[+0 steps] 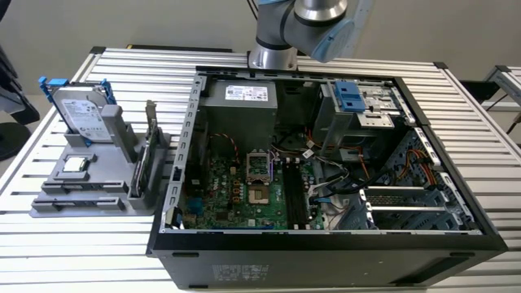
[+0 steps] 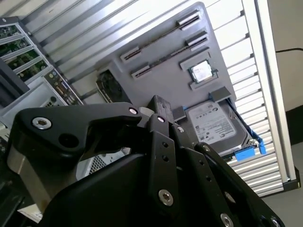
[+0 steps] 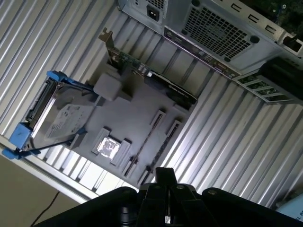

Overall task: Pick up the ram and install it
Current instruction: 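Pick up the ram and move it above insertion slot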

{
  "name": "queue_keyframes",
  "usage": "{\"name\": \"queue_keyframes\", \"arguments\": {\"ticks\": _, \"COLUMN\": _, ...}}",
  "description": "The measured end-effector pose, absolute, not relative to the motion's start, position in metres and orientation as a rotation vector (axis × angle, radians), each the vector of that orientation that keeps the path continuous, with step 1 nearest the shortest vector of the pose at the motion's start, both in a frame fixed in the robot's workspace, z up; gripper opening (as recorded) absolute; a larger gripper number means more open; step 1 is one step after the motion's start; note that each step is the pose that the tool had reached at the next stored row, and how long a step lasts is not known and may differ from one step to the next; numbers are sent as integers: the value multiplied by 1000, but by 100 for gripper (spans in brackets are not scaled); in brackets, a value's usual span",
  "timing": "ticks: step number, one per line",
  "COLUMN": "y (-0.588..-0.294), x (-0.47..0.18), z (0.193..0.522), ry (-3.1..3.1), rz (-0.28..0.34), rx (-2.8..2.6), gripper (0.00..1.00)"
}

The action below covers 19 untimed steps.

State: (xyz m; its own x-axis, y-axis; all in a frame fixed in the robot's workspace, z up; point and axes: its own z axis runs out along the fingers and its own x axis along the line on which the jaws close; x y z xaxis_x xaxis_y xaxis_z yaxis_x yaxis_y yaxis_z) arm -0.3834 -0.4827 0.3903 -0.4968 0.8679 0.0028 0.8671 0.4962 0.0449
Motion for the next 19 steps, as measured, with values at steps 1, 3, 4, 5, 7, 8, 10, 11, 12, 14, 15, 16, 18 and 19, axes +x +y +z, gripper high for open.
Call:
{"name": "queue_keyframes", "arguments": {"ticks": 1, "y": -483, "x": -383, "z": 390, "ry": 2692, "rz": 63, "rx": 1578, "gripper": 0}}
{"name": "queue_keyframes", "arguments": {"ticks": 3, "y": -483, "x": -384, "z": 390, "ry": 2678, "rz": 62, "rx": 1602, "gripper": 0}}
{"name": "queue_keyframes", "arguments": {"ticks": 4, "y": -483, "x": -384, "z": 390, "ry": 2670, "rz": 62, "rx": 1615, "gripper": 0}}
{"name": "queue_keyframes", "arguments": {"ticks": 5, "y": -483, "x": -384, "z": 390, "ry": 2662, "rz": 62, "rx": 1627, "gripper": 0}}
{"name": "queue_keyframes", "arguments": {"ticks": 7, "y": -483, "x": -384, "z": 390, "ry": 2647, "rz": 62, "rx": 1651, "gripper": 0}}
{"name": "queue_keyframes", "arguments": {"ticks": 8, "y": -483, "x": -384, "z": 390, "ry": 2639, "rz": 62, "rx": 1663, "gripper": 0}}
{"name": "queue_keyframes", "arguments": {"ticks": 10, "y": -483, "x": -384, "z": 390, "ry": 2624, "rz": 61, "rx": 1687, "gripper": 0}}
{"name": "queue_keyframes", "arguments": {"ticks": 11, "y": -483, "x": -384, "z": 390, "ry": 2617, "rz": 61, "rx": 1697, "gripper": 0}}
{"name": "queue_keyframes", "arguments": {"ticks": 12, "y": -483, "x": -384, "z": 390, "ry": 2609, "rz": 61, "rx": 1709, "gripper": 0}}
{"name": "queue_keyframes", "arguments": {"ticks": 14, "y": -483, "x": -384, "z": 390, "ry": 2595, "rz": 61, "rx": 1729, "gripper": 0}}
{"name": "queue_keyframes", "arguments": {"ticks": 15, "y": -483, "x": -384, "z": 390, "ry": 2588, "rz": 61, "rx": 1739, "gripper": 0}}
{"name": "queue_keyframes", "arguments": {"ticks": 16, "y": -483, "x": -384, "z": 390, "ry": 2581, "rz": 61, "rx": 1749, "gripper": 0}}
{"name": "queue_keyframes", "arguments": {"ticks": 18, "y": -483, "x": -384, "z": 390, "ry": 2569, "rz": 60, "rx": 1767, "gripper": 0}}
{"name": "queue_keyframes", "arguments": {"ticks": 19, "y": -483, "x": -384, "z": 390, "ry": 2562, "rz": 60, "rx": 1776, "gripper": 0}}
